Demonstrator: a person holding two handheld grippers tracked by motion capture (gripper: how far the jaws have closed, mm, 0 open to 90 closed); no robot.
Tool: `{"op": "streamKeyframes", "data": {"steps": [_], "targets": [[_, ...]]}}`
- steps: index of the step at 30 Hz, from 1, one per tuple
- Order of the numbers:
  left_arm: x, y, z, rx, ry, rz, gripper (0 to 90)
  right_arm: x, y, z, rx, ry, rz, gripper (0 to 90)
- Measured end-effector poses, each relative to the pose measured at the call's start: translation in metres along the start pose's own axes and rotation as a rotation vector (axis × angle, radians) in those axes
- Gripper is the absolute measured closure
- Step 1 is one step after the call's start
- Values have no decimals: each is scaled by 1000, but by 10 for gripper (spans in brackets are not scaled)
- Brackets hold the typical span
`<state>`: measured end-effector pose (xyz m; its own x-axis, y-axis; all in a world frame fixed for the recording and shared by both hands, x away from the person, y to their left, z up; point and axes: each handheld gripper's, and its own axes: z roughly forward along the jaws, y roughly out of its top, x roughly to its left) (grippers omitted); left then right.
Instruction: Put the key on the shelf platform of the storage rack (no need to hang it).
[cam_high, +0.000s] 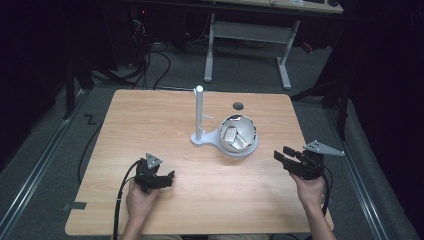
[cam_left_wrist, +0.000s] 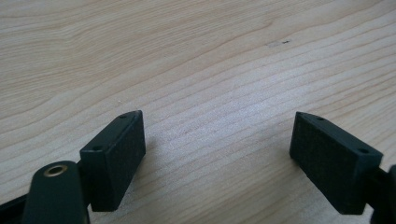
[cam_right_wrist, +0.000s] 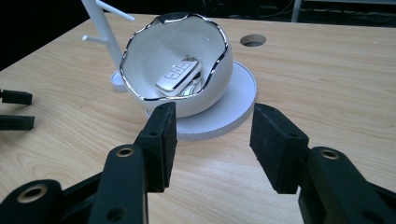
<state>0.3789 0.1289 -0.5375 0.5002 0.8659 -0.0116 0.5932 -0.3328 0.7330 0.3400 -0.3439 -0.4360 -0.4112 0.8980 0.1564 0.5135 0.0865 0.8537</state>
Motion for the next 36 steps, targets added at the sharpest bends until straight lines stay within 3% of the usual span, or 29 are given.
{"op": "streamKeyframes", "data": {"steps": [36], "targets": [[0, 0, 0, 0, 0, 0, 187, 22, -27, 14, 25, 57, -2, 516]]}}
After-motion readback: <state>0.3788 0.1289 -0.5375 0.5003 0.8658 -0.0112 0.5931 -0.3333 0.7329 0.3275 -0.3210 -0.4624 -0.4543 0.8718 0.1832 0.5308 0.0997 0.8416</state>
